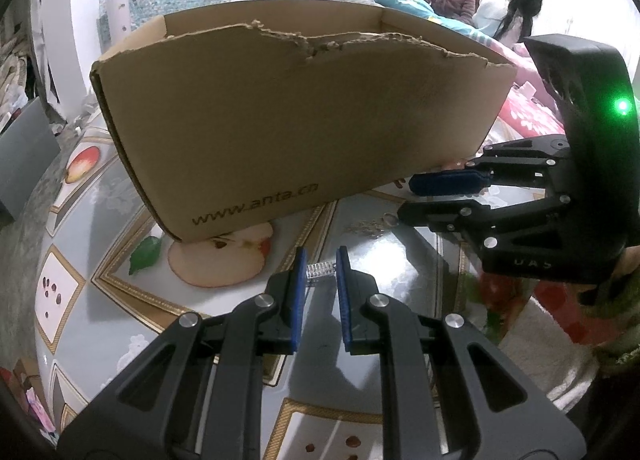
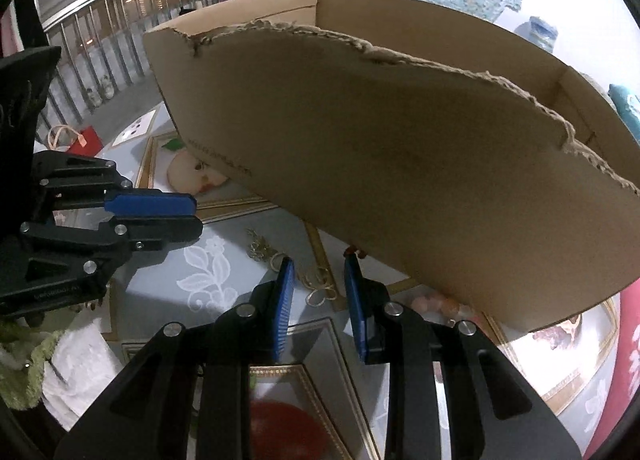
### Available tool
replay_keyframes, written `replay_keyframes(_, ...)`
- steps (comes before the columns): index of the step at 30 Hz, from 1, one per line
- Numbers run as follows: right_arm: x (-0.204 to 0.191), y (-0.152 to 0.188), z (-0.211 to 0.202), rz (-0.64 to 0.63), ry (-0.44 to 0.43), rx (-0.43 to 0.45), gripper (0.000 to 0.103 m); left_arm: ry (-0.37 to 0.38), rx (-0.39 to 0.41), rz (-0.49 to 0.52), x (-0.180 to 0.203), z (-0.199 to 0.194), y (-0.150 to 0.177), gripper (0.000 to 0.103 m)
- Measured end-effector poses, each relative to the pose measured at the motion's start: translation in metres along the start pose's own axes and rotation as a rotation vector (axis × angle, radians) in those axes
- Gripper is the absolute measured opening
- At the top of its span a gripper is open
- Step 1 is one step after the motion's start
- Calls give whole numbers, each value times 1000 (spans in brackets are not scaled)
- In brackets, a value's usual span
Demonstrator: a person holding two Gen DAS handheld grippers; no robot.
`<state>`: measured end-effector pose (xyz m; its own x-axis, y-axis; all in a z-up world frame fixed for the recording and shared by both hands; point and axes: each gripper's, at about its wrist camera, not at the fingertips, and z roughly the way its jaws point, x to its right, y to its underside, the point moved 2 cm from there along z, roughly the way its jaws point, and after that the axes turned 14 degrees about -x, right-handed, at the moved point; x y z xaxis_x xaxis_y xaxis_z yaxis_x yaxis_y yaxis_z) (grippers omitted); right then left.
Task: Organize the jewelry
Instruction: 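Close the right gripper on the keychain ring while the left gripper holds the charm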
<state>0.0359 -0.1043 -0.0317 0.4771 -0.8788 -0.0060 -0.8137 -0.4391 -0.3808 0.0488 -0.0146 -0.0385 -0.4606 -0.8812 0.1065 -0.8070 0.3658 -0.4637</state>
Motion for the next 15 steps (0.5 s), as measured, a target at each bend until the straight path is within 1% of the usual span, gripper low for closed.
replay_keyframes(3, -1, -1, 1, -5, -11, -3, 15, 0, -1, 0, 0, 1, 1, 14)
replay_keyframes(7, -2, -1, 0, -7, -13, -3, 15, 0, 1, 0, 0, 0, 0, 14)
replay_keyframes(8, -2, -1, 0, -5, -16, -2, 11, 0, 1, 0, 0, 0, 0, 14)
replay_keyframes(13, -3, -2, 0, 1, -20, 0, 11, -1, 1, 0, 0, 1, 1, 14)
replay_keyframes(15, -3, -3, 0, 1, -22, 2, 8, -1, 1, 0, 0, 1, 1, 14)
